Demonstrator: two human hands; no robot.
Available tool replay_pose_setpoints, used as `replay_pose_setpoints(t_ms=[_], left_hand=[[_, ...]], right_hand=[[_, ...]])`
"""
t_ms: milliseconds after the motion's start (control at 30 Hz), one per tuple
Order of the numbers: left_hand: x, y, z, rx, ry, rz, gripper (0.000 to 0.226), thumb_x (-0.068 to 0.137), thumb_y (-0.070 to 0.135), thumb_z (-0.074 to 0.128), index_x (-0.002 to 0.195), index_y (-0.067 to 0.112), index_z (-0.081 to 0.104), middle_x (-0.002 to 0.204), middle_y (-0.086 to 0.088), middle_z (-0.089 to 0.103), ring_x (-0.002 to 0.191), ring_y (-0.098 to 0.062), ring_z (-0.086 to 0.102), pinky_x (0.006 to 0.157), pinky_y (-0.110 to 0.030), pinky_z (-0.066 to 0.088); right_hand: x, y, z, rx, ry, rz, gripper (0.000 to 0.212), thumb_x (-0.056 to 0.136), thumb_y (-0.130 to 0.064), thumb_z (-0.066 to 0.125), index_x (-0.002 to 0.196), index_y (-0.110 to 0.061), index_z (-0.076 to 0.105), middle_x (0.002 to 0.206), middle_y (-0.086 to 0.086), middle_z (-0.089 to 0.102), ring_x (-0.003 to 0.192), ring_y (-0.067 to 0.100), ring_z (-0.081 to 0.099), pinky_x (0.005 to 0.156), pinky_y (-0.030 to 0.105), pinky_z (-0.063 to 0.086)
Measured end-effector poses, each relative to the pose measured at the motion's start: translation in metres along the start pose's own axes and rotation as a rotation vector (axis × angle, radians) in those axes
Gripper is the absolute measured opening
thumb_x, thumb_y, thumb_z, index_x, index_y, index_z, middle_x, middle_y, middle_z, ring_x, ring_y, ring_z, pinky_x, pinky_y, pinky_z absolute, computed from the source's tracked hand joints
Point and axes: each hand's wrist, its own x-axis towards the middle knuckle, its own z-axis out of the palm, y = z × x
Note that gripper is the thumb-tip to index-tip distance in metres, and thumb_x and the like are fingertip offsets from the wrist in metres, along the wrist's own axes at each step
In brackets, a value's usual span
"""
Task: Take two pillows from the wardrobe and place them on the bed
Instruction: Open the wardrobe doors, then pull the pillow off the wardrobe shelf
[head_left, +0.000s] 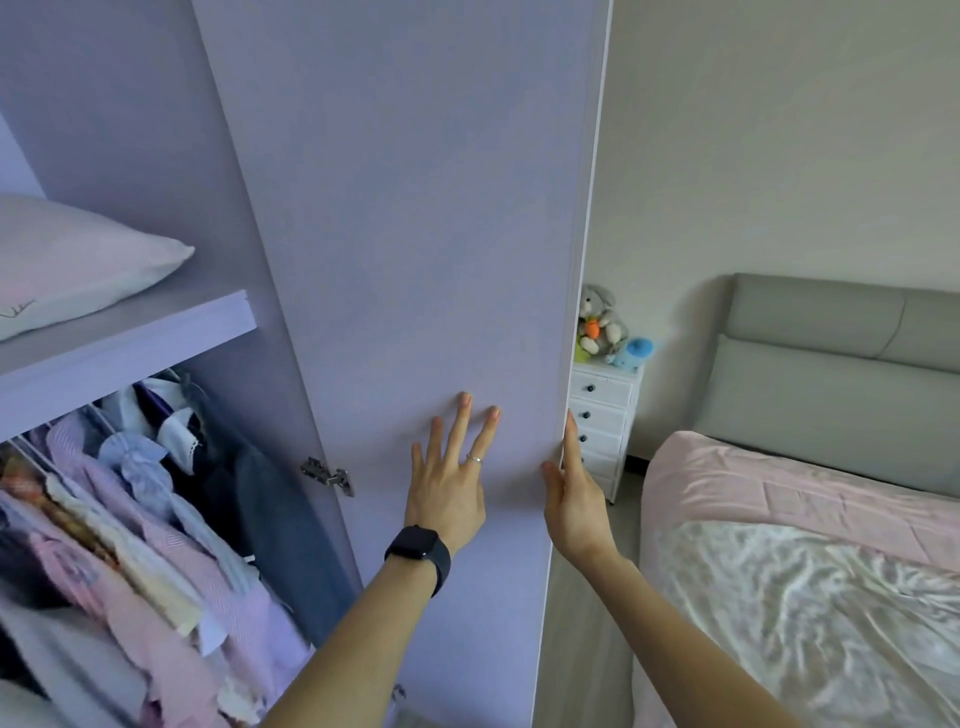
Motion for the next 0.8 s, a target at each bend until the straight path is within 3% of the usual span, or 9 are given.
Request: replay_pose_setpoints(t_ms=[100, 200, 300, 333, 433, 567, 667, 800], left_hand=[[-0.002, 0.001, -0.006, -0.084, -0.022, -0.002, 0.106, 0.088, -0.002, 0.053, 0.153, 0.043, -0.019, 0.162, 0.008, -0.028, 0.151, -0.033, 0.017, 0.118, -0.056, 0.023], [-0.010, -0.003, -0.017, -0.203, -0.045, -0.003, 0.086, 0.091, -0.001, 0.049, 0.157, 0.040, 0.011, 0.167, 0.007, -0.008, 0.140, -0.024, 0.040, 0.121, -0.053, 0.018], [-0.038, -0.019, -0.020, -0.253, -0.116, -0.094, 0.067, 0.098, 0.012, 0.047, 0.155, 0.038, 0.023, 0.166, 0.003, 0.015, 0.148, -0.020, 0.028, 0.124, -0.046, 0.016], [-0.053, -0.028, -0.019, -0.254, -0.125, -0.127, 0.064, 0.098, 0.016, 0.049, 0.155, 0.036, 0.026, 0.165, 0.002, 0.021, 0.148, -0.020, 0.027, 0.122, -0.045, 0.020], [-0.109, -0.058, -0.017, -0.268, -0.137, -0.257, 0.058, 0.096, 0.019, 0.056, 0.151, 0.027, 0.038, 0.158, -0.002, 0.036, 0.144, -0.021, 0.035, 0.118, -0.039, 0.030], [-0.183, -0.095, -0.020, -0.328, -0.105, -0.550, 0.054, 0.095, 0.019, 0.061, 0.146, 0.021, 0.046, 0.150, 0.000, 0.048, 0.137, -0.021, 0.045, 0.113, -0.033, 0.037], [-0.222, -0.113, -0.038, -0.367, -0.014, -0.703, 0.053, 0.095, 0.016, 0.061, 0.145, 0.020, 0.047, 0.149, 0.001, 0.048, 0.137, -0.020, 0.044, 0.114, -0.031, 0.035], [-0.239, -0.142, -0.089, -0.346, 0.173, -0.786, 0.047, 0.094, 0.016, 0.059, 0.140, 0.024, 0.051, 0.144, 0.004, 0.051, 0.132, -0.018, 0.047, 0.111, -0.034, 0.039]], right_hand=[[0.000, 0.005, 0.000, -0.034, -0.010, 0.052, 0.072, 0.106, -0.018, 0.038, 0.157, -0.049, -0.003, 0.090, 0.012, 0.068, 0.077, 0.033, 0.062, 0.065, 0.036, 0.048], [-0.020, 0.002, 0.000, 0.023, 0.024, 0.137, 0.083, 0.098, -0.011, 0.045, 0.155, -0.052, 0.001, 0.110, 0.008, 0.064, 0.095, 0.028, 0.060, 0.059, 0.016, 0.037], [-0.069, -0.011, 0.006, 0.119, 0.189, 0.110, 0.073, 0.096, -0.015, 0.059, 0.155, -0.044, 0.027, 0.135, -0.006, 0.052, 0.115, -0.001, 0.046, 0.087, 0.020, 0.039], [-0.086, -0.015, 0.011, 0.119, 0.202, 0.076, 0.068, 0.095, -0.015, 0.062, 0.152, -0.041, 0.036, 0.138, -0.010, 0.050, 0.117, -0.003, 0.041, 0.094, 0.023, 0.036], [-0.121, -0.020, 0.036, 0.070, 0.087, -0.060, 0.052, 0.095, -0.018, 0.065, 0.139, -0.042, 0.053, 0.137, -0.018, 0.052, 0.120, 0.006, 0.042, 0.098, 0.012, 0.029], [-0.135, -0.034, 0.078, 0.021, -0.105, -0.210, 0.041, 0.095, -0.021, 0.068, 0.130, -0.041, 0.062, 0.133, -0.017, 0.057, 0.127, 0.012, 0.046, 0.097, -0.002, 0.024], [-0.137, -0.061, 0.109, 0.050, -0.218, -0.313, 0.035, 0.096, -0.026, 0.064, 0.129, -0.040, 0.064, 0.134, -0.016, 0.058, 0.128, 0.014, 0.046, 0.095, 0.001, 0.028], [-0.129, -0.115, 0.146, 0.117, -0.329, -0.479, 0.036, 0.095, -0.038, 0.055, 0.128, -0.029, 0.067, 0.135, -0.007, 0.061, 0.128, 0.023, 0.052, 0.108, 0.013, 0.031]])
